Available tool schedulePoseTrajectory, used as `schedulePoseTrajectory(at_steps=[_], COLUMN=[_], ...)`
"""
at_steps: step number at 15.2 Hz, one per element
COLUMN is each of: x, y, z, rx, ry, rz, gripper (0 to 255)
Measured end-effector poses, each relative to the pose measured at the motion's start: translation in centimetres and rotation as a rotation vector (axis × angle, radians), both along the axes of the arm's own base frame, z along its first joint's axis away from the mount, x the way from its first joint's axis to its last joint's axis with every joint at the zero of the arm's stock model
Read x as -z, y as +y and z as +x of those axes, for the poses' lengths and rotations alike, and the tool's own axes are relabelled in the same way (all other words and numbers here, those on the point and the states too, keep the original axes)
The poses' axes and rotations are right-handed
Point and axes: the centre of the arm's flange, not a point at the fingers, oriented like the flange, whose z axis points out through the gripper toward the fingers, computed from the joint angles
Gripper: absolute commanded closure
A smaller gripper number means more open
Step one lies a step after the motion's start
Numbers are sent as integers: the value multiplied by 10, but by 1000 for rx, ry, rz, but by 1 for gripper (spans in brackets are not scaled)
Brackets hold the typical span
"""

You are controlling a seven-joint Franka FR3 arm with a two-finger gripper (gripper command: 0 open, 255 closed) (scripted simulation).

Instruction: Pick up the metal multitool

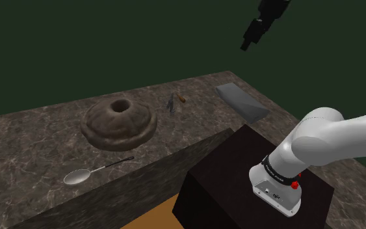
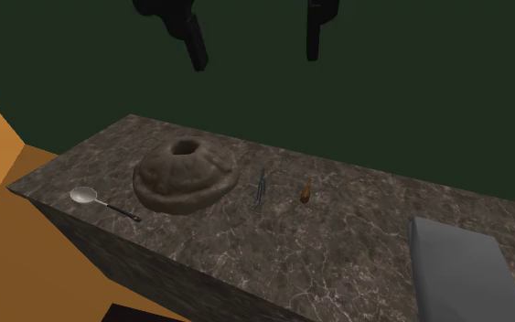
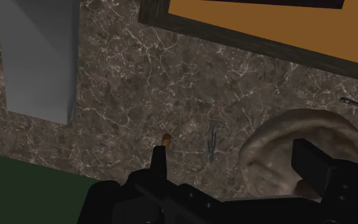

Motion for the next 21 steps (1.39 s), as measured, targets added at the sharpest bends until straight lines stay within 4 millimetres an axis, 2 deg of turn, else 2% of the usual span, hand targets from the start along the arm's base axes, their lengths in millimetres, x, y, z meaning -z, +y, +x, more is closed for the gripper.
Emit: schedulePoseTrajectory(at_steps=[2, 3, 7, 11, 21], x=[3, 12, 49, 91, 194], y=[1, 2, 9, 18, 30], z=[4, 12, 39, 77, 157], rx=[5, 13, 53, 95, 202], ry=[1, 4, 15, 25, 51], rz=[1, 3, 13, 23, 50], gripper=[0, 0, 0, 0, 0])
